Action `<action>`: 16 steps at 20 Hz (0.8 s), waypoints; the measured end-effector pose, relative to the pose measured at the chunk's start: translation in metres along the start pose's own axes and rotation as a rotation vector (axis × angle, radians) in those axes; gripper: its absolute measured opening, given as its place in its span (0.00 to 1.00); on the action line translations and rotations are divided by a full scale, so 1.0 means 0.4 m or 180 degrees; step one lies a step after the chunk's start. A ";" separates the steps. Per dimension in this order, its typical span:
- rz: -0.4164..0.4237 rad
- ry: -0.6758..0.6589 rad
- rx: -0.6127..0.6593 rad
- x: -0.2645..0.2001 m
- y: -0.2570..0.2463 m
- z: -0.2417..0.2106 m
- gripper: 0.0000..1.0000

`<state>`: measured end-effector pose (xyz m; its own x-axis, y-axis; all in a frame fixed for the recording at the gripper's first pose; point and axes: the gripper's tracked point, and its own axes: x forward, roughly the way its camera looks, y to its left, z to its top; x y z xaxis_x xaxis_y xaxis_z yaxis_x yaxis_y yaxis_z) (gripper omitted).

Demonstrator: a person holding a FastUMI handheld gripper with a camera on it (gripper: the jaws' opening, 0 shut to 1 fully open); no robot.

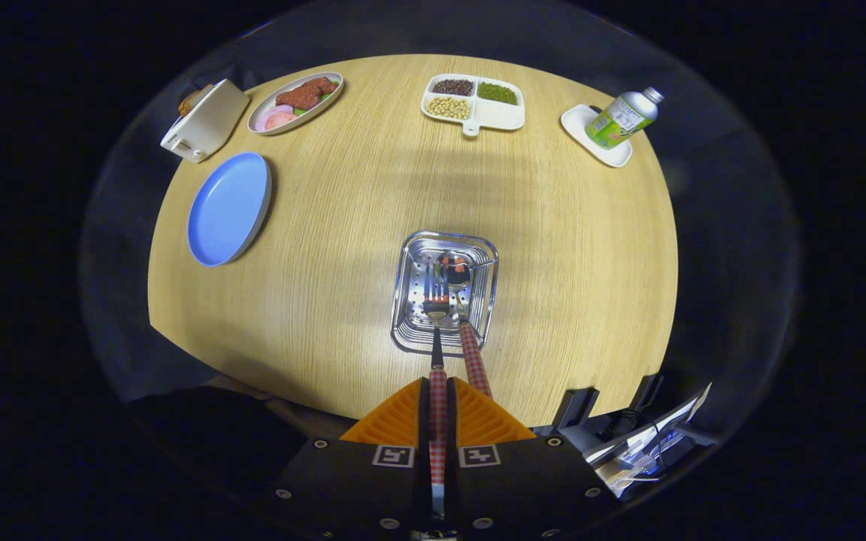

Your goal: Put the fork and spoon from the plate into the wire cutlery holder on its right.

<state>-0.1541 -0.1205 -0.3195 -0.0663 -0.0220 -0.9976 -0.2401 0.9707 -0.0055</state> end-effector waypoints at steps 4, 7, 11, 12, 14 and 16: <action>0.0101 0.0205 -0.0006 0.017 0.010 0.017 0.08; 0.0144 0.0223 0.0040 0.027 -0.002 0.028 0.10; 0.0202 0.0120 0.0140 0.025 0.001 0.043 0.13; 0.0194 0.0103 0.0162 0.026 -0.005 0.045 0.14; 0.0231 -0.0005 0.0265 0.019 -0.005 0.057 0.14; 0.0276 -0.0222 0.0380 0.006 -0.005 0.084 0.15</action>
<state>-0.1212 -0.1145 -0.3242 -0.0133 0.0759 -0.9970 -0.1194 0.9899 0.0769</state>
